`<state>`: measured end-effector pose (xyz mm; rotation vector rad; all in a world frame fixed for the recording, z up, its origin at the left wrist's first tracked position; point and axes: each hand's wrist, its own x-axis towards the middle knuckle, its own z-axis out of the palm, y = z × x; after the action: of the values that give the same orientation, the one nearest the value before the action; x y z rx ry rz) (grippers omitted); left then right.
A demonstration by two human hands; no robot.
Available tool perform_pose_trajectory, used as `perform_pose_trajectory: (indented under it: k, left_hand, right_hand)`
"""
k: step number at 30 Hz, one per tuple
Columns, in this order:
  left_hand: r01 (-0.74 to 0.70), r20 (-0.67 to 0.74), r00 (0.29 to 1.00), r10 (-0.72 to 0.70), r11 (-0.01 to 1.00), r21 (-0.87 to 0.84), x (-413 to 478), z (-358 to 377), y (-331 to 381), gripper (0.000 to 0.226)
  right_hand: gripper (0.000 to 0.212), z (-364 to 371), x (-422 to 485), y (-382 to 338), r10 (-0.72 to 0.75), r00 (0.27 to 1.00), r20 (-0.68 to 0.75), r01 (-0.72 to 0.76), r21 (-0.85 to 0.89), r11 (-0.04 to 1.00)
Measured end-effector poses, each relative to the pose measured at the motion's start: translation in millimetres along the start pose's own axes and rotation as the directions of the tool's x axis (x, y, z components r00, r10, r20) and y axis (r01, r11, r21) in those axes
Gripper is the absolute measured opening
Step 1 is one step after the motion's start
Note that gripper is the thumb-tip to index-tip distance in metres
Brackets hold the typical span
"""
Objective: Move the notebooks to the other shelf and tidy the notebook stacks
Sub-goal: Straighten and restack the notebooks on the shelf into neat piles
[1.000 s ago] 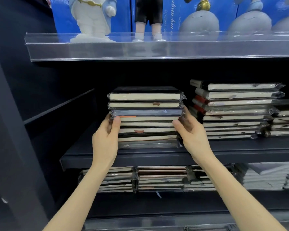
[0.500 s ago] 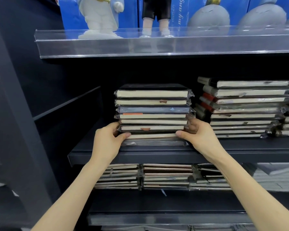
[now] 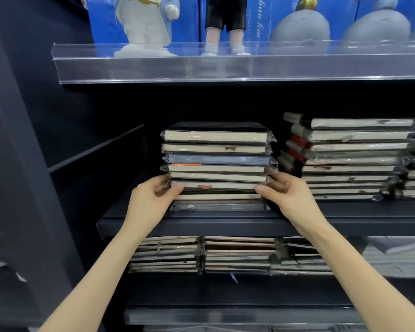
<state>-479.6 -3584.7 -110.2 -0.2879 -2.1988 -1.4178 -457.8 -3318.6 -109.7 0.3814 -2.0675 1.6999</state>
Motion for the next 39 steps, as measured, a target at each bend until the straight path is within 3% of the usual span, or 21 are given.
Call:
perform_pose_trajectory:
  k: [15, 21, 27, 30, 34, 39]
  left_hand:
    - [-0.020, -0.188, 0.982, 0.028, 0.999, 0.042, 3.3, 13.8, 3.5, 0.039]
    - [-0.050, -0.159, 0.985, 0.061, 0.996, 0.077, -1.2, 11.7, 2.6, 0.035]
    - [0.003, -0.042, 0.999, 0.003, 0.989, 0.151, -4.1, 9.9, -1.0, 0.031]
    - [0.022, -0.057, 0.998, -0.015, 0.992, 0.127, -3.1, 11.6, -1.9, 0.031]
    - [0.011, -0.088, 0.996, 0.001, 0.990, 0.140, -5.3, 13.0, 0.1, 0.029]
    - [-0.013, -0.132, 0.991, 0.034, 0.988, 0.153, -8.1, 13.1, 0.2, 0.024]
  right_hand:
    - [0.034, 6.3, 10.9, 9.1, 0.054, 0.982, -0.182, -0.078, -0.129, 0.989]
    - [0.025, 7.9, 7.8, 4.5, 0.052, 0.976, -0.212, -0.079, -0.117, 0.990]
    - [0.024, 9.0, 3.9, 2.6, 0.074, 0.993, -0.097, -0.091, -0.186, 0.978]
    - [0.032, 8.0, 3.5, 3.3, 0.076, 0.991, -0.109, -0.100, -0.238, 0.966]
    - [0.064, 8.4, 3.3, 2.9, 0.065, 0.982, -0.175, -0.114, -0.285, 0.952]
    - [0.067, 11.6, -0.1, 4.2, 0.008, 0.970, -0.243, -0.081, -0.293, 0.953]
